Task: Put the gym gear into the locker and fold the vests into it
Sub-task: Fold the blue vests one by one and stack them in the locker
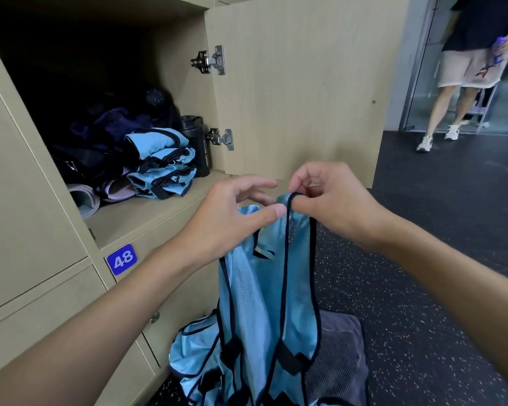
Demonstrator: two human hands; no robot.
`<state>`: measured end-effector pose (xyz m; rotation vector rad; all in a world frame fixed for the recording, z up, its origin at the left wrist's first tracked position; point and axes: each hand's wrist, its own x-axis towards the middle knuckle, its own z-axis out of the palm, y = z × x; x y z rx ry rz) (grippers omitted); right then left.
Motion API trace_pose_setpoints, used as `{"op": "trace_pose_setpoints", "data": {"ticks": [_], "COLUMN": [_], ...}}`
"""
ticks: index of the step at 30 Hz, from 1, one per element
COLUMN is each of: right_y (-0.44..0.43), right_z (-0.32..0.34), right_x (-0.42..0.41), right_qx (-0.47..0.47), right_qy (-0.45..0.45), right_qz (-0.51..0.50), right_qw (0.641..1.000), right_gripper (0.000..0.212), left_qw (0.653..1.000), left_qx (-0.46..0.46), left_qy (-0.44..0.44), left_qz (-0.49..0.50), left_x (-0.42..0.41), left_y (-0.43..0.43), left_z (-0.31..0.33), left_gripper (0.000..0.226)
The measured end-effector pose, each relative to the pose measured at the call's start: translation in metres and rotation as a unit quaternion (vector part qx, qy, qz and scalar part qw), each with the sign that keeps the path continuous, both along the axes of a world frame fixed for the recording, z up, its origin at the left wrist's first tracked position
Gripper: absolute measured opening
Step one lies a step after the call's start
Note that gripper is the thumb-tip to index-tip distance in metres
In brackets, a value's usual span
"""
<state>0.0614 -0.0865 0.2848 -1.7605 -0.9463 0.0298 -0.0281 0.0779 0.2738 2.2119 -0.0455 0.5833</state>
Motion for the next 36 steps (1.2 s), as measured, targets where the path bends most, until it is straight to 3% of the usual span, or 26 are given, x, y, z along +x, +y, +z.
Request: {"op": "trace_pose_setpoints", "data": {"ticks": [7, 13, 18, 22, 26, 32, 36], "right_y": [0.001, -0.001, -0.003, 0.002, 0.007, 0.008, 0.006], "right_z": [0.002, 0.002, 0.002, 0.001, 0.002, 0.000, 0.000], "right_x": [-0.007, -0.008, -0.009, -0.010, -0.010, -0.015, -0.012], "right_qx": [0.008, 0.019, 0.013, 0.034, 0.098, 0.073, 0.066], "right_qy": [-0.001, 0.029, 0.080, 0.044, 0.029, 0.054, 0.052], "right_qz": [0.010, 0.033, 0.093, 0.031, -0.020, 0.026, 0.050], "right_qw": [1.000, 0.999, 0.992, 0.998, 0.995, 0.996, 0.995], "right_gripper": [0.020, 0.017, 0.009, 0.007, 0.016, 0.006, 0.015], "left_qw": [0.999, 0.998, 0.996, 0.998, 0.996, 0.992, 0.992], "left_qx": [-0.027, -0.042, -0.051, -0.042, -0.080, -0.118, -0.114], "left_qy": [-0.010, -0.033, -0.075, -0.052, -0.044, -0.052, -0.048], "left_qz": [-0.019, -0.018, -0.002, 0.002, -0.011, -0.011, -0.003], "left_x": [0.001, 0.001, -0.001, 0.000, -0.002, -0.002, -0.005], "left_y": [-0.006, -0.002, 0.006, 0.006, -0.001, -0.005, -0.002], "left_z": [0.003, 0.002, 0.009, 0.006, 0.010, 0.013, 0.013], "left_gripper": [0.026, 0.002, 0.008, 0.004, 0.017, 0.009, 0.009]}}
